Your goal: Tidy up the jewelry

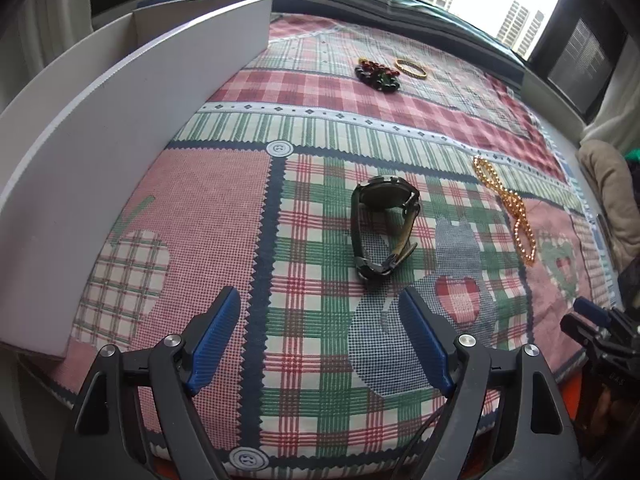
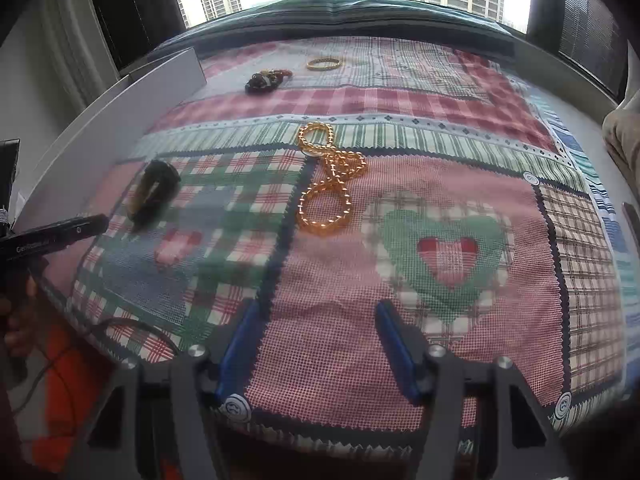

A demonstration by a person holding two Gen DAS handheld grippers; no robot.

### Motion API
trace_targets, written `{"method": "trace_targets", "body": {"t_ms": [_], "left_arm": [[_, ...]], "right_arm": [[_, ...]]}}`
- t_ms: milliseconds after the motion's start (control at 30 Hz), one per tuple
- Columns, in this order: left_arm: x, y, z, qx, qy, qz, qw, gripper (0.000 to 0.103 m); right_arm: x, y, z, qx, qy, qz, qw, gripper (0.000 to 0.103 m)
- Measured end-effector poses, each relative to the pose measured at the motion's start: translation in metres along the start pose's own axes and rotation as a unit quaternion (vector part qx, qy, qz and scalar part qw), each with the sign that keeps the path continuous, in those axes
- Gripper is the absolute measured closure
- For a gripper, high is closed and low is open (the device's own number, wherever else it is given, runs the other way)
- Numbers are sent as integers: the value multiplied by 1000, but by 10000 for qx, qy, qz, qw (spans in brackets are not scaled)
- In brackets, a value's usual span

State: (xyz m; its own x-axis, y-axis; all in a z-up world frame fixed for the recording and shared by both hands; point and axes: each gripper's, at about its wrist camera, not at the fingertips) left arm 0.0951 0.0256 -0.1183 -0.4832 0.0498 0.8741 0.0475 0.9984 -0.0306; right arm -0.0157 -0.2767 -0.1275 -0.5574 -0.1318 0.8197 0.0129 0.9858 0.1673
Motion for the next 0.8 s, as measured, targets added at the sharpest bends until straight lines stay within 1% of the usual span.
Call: {"method": "trace_targets", "body": {"t_ms": [167,267,367,433,500,567,633,667,700,733,767,800], "left_arm": [[-4,4,-5,26,77,179,9998,20],[-10,-5,-17,-134,60,242,9996,20],[-24,-18,-32,-326,25,112,9994,21],[-37,-22,-40,-326,131,71,9994,23],[-49,-26,-46,-358,229,7,9991,28],[-57,-30,-47,-395,273,-85,9988,28],[-60,-36,-48,-460,266,-168,9984,28],[-61,-39,-48,-513,251,-227,9981,32],[-61,-42,-47,-574,229,-280,9977,38],[-61,-45,-47,-637,216,-335,9972,42],[-61,-48,-48,-694,198,-395,9966,52],[-61,-49,-48,-737,181,-429,9962,65]], "right_arm": [[-6,-6,0,-116,86,-5,9999,41],[-9,-6,-2,-130,105,-74,9998,41],[-9,-8,-10,-164,34,-185,9997,41],[-9,-12,-19,-134,-21,-189,9997,41],[-8,-17,-31,-45,-122,-110,9999,41],[-13,-26,-47,-3,-112,-26,9999,41],[-24,-34,-64,25,-42,-41,10000,41],[-33,-36,-72,53,15,-72,10000,41],[-42,-38,-80,72,87,-105,9999,41],[-52,-39,-88,76,162,-155,9997,41],[-62,-39,-95,83,201,-234,9995,41],[-70,-37,-102,115,213,-312,9992,41]]}}
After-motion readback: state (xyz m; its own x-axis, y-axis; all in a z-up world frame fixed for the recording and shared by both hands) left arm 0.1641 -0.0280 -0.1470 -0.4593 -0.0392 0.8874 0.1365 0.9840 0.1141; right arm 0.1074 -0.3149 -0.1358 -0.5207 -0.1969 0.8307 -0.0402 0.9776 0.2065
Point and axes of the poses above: each gripper's, at about its wrist camera, not at the fingertips, and x roughly against the way its jaws point, y to its left, z to its underside, and after that the axes turned 9 degrees about -z, right-handed
